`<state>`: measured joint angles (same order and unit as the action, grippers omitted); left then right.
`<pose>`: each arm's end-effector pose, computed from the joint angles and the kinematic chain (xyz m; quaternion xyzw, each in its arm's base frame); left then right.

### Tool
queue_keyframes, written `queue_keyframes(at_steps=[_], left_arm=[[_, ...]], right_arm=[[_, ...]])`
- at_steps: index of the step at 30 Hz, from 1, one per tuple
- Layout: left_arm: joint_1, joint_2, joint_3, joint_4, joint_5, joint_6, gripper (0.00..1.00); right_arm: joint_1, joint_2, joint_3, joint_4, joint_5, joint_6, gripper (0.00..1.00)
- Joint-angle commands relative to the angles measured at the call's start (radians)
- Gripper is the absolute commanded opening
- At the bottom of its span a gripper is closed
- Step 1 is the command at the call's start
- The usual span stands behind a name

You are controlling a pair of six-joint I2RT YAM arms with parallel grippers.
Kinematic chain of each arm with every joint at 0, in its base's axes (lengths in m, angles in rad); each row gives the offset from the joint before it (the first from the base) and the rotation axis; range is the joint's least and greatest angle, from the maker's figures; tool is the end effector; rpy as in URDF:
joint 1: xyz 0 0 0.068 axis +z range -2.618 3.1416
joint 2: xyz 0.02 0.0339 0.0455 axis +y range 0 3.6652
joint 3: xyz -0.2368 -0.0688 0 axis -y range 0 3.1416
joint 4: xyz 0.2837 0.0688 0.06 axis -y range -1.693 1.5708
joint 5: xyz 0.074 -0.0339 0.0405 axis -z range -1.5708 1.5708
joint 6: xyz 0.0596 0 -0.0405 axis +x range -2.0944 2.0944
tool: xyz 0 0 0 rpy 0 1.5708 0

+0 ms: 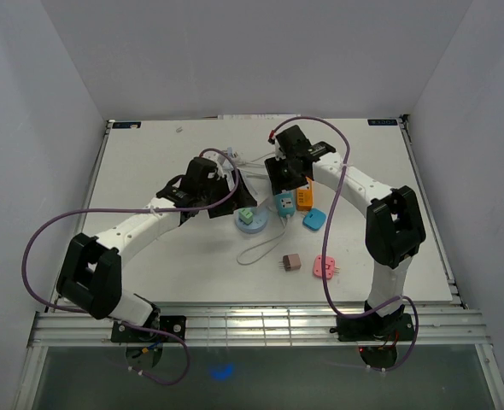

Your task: Insert the plug

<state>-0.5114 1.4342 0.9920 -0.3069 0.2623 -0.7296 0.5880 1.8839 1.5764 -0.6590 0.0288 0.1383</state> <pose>0.3118 -0.1927 0.1913 -0.0470 0.9092 -0.3278 0.2524 0.3815 0.2523 0.2002 -0.2087 0.9315 0.0928 0.2830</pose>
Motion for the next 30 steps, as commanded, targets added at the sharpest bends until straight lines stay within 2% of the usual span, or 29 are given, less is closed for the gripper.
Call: queue_keyframes(at_steps=[1, 5, 11, 19, 20, 22, 24, 30], left_arm=[[-0.030, 0.038, 0.069, -0.030, -0.078, 0.033, 0.98], [-0.058, 0.077, 0.103, -0.063, -0.115, 0.032, 0.98], [-0.065, 0.086, 0.103, -0.051, -0.083, 0.016, 0.96], [-0.058, -0.001, 0.056, -0.028, -0.005, -0.019, 0.96], [-0.011, -0.018, 0.040, -0.017, 0.096, -0.030, 0.97], [0.049, -0.041, -0.015, 0.009, 0.191, -0.051, 0.96], [0.105, -0.120, -0.048, 0.008, 0.187, -0.050, 0.96], [0.244, -0.279, -0.030, -0.190, 0.157, 0.035, 0.96]], right_arm=[[-0.013, -0.028, 0.019, 0.065, -0.055, 0.024, 0.57], [-0.013, -0.020, 0.016, 0.067, -0.015, 0.038, 0.55], [-0.011, 0.018, 0.014, 0.108, 0.045, 0.055, 0.53], [0.039, 0.096, 0.054, 0.102, 0.022, 0.060, 0.51], [0.050, 0.104, 0.060, 0.102, 0.019, 0.060, 0.51], [0.091, 0.124, 0.079, 0.102, 0.014, 0.064, 0.51], [0.124, 0.136, 0.097, 0.096, 0.008, 0.072, 0.51], [0.272, 0.199, 0.177, 0.131, -0.093, 0.130, 0.50]])
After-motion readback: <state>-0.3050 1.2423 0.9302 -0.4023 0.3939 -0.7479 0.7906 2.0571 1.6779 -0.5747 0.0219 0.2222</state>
